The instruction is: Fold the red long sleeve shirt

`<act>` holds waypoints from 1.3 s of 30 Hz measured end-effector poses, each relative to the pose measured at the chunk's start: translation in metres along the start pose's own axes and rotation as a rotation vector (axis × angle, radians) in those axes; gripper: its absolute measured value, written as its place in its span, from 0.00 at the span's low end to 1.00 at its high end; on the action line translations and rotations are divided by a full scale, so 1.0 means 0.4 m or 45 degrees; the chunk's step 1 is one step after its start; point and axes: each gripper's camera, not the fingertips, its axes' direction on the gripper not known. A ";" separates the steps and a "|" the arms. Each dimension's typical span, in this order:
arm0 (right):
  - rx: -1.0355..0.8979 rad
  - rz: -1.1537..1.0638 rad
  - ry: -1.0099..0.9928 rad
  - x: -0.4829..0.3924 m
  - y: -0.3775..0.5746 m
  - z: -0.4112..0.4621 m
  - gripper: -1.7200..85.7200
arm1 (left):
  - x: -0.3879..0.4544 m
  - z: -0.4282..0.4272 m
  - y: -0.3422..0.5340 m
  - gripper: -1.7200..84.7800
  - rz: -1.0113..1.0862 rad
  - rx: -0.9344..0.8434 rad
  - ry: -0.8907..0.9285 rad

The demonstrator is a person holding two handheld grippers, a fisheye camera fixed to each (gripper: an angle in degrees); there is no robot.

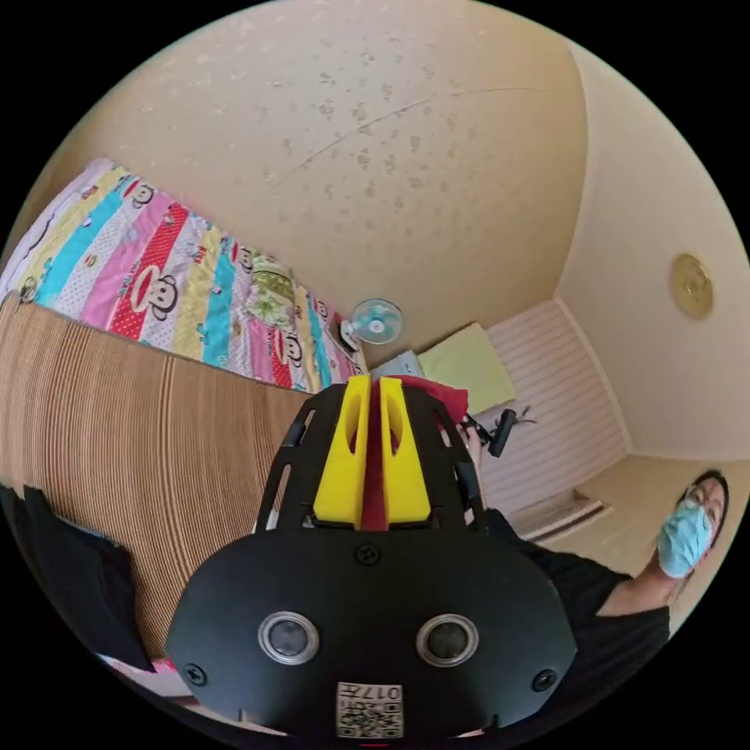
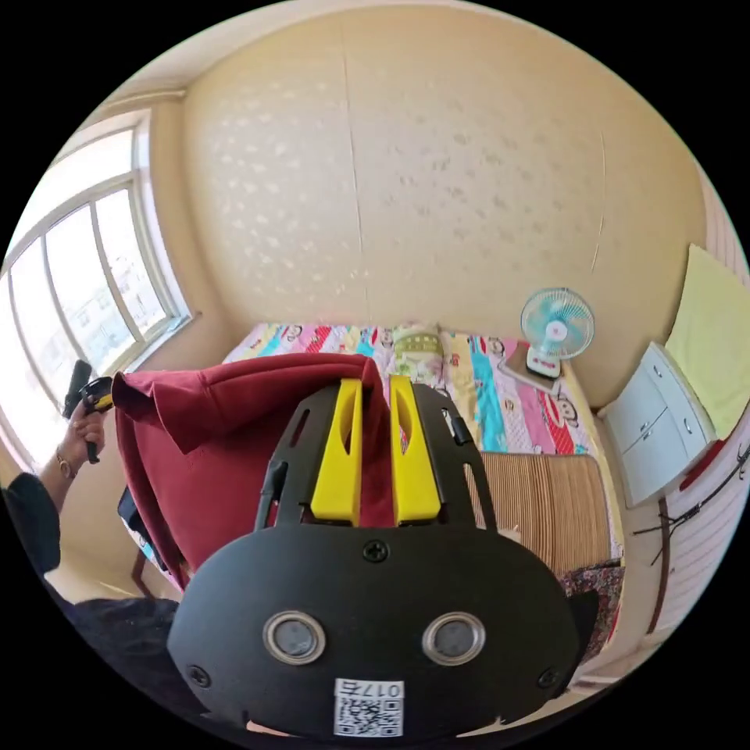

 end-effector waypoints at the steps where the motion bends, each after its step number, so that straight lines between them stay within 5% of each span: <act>1: -0.133 0.081 0.007 0.041 -0.049 0.137 0.11 | -0.024 0.018 -0.024 0.01 -0.051 0.020 -0.105; 7: -0.345 0.056 0.075 0.104 0.142 0.483 0.10 | -0.222 0.299 0.077 0.02 -0.194 -0.326 -0.341; 12: -0.820 -0.009 0.041 0.190 0.493 0.763 0.09 | -0.342 0.602 0.449 0.02 0.020 -1.057 -0.697; 18: -1.059 -0.027 0.077 0.338 0.746 0.899 0.09 | -0.409 0.596 0.509 0.07 -0.129 -0.952 -0.612; 26: -0.821 0.061 0.082 0.567 0.628 0.919 0.09 | -0.377 0.589 0.263 0.11 -0.057 -0.737 -0.600; 31: -0.847 0.257 0.147 0.735 0.625 0.970 0.10 | -0.438 0.688 0.249 0.12 0.010 -0.983 -0.720; 34: -1.079 0.244 0.178 0.809 0.709 1.046 0.11 | -0.416 0.697 0.255 0.10 0.269 -1.014 -0.831; 39: -0.851 0.122 0.163 0.846 0.775 0.977 0.12 | -0.402 0.659 0.236 0.07 0.455 -1.121 -0.921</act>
